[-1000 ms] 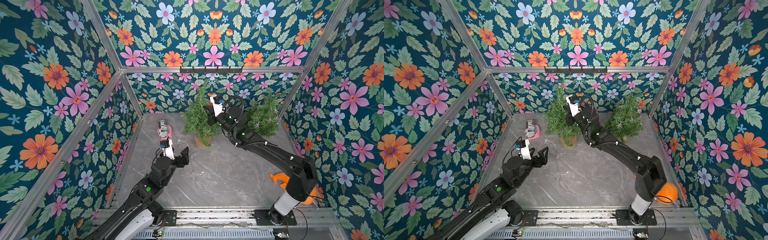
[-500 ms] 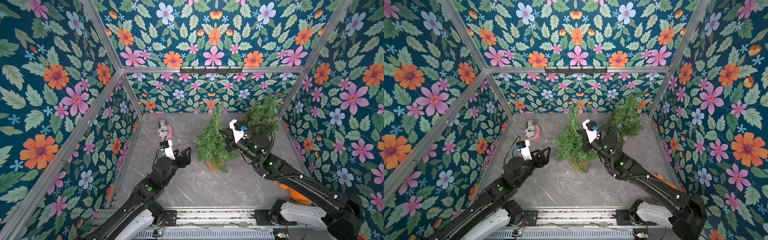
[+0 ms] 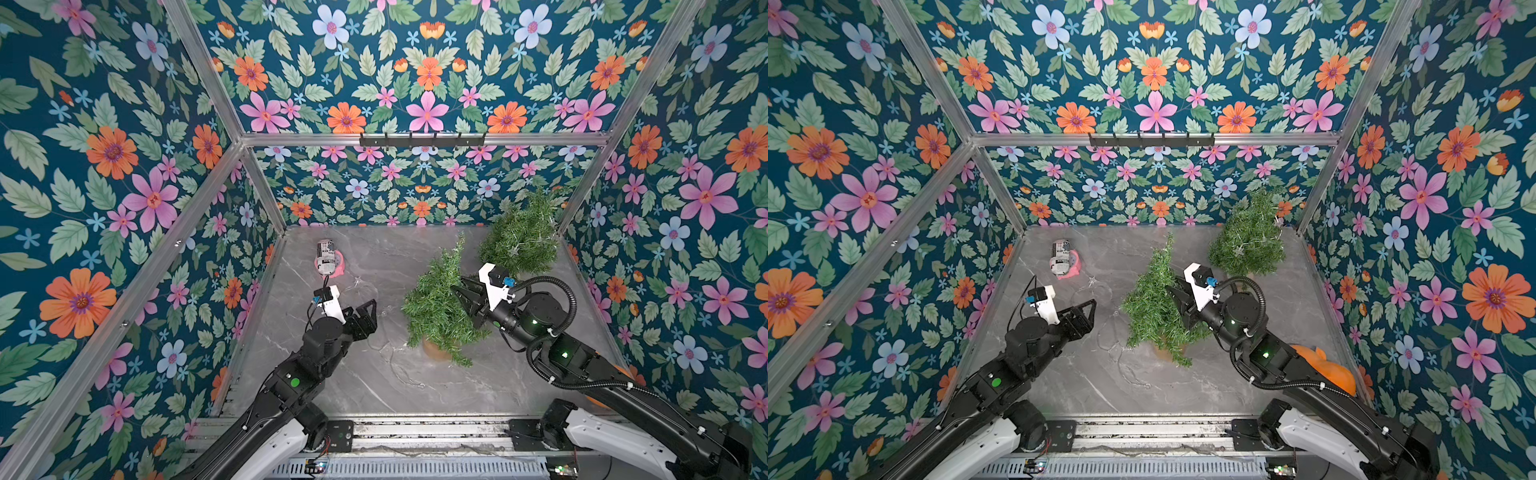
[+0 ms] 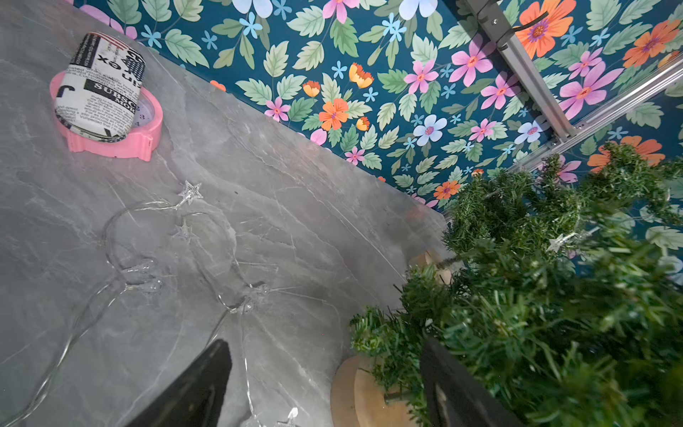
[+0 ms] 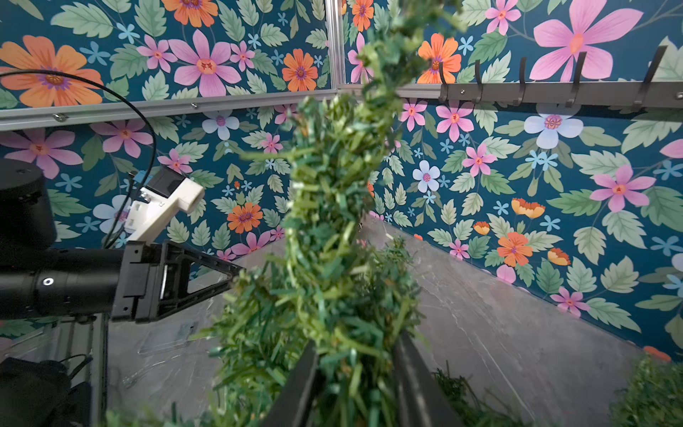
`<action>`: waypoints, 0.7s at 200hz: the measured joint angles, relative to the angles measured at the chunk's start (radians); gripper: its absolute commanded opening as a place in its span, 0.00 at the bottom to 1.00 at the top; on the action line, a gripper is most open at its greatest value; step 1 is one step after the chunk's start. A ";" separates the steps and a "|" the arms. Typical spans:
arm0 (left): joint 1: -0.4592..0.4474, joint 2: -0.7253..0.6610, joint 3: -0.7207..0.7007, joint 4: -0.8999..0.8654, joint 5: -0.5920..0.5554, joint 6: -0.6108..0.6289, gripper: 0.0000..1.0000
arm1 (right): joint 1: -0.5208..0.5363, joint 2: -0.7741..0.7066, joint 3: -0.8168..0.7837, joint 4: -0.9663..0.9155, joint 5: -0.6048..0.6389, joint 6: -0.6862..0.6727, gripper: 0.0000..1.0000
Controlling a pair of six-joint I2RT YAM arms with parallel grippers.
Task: Wrap string light around the christmas tree
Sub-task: Place the christmas tree at the center of the board.
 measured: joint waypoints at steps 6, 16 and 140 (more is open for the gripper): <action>0.000 0.000 -0.001 -0.002 -0.002 0.000 0.83 | 0.000 -0.012 0.000 -0.008 -0.002 -0.001 0.64; 0.000 -0.001 -0.001 -0.006 -0.005 0.000 0.83 | 0.000 -0.031 0.001 -0.026 -0.004 -0.006 0.71; 0.000 0.006 0.010 -0.071 -0.068 0.050 0.82 | 0.003 -0.415 0.081 -0.423 -0.007 -0.039 0.76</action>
